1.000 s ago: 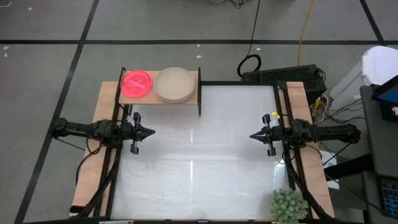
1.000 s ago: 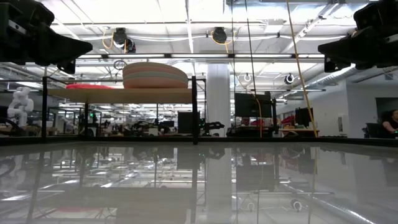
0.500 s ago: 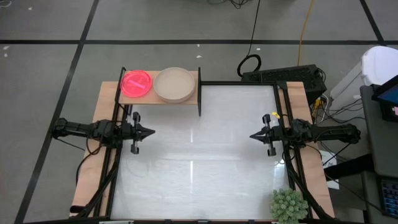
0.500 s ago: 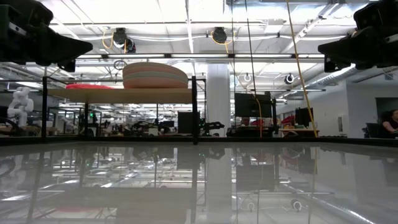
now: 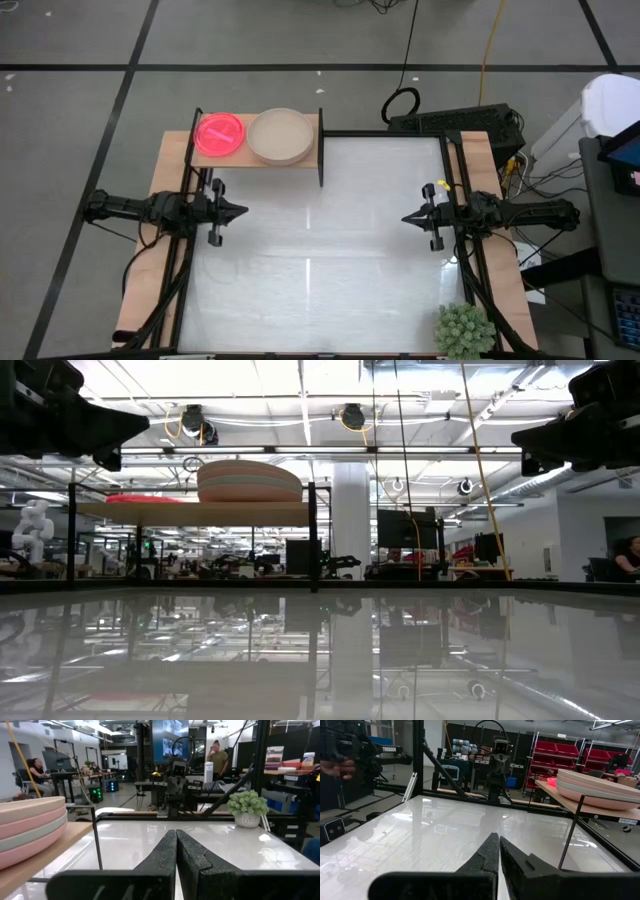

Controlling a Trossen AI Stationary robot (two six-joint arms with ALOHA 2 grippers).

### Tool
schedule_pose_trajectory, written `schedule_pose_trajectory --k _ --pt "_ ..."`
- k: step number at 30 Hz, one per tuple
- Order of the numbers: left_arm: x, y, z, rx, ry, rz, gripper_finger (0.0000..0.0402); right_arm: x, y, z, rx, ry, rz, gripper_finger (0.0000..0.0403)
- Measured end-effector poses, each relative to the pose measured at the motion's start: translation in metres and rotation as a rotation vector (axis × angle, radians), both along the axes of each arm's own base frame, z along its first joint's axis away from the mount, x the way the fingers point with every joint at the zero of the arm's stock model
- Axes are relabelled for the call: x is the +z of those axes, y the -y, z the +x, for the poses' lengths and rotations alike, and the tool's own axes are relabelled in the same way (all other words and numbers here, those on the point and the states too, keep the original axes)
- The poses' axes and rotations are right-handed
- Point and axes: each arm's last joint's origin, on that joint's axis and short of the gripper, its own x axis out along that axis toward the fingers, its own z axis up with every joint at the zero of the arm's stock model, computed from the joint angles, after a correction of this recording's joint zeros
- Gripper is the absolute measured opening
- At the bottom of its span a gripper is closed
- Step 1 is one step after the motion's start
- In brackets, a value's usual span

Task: Place and stack plates onto a shelf
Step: Return to Home Position

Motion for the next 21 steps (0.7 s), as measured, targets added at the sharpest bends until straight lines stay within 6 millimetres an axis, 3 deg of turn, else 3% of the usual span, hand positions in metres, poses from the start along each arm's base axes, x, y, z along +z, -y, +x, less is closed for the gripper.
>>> schedule_pose_trajectory --k 18,21 --pt "-0.0074 -0.0050 0.0022 0.071 -0.084 0.030 0.0005 0.0000 0.0000 0.0000 0.000 0.000 0.000 0.0000" --pt "-0.0076 -0.0043 0.0024 0.021 -0.084 0.021 0.0005 -0.0001 0.0000 0.0000 0.000 0.000 0.000 0.0000"
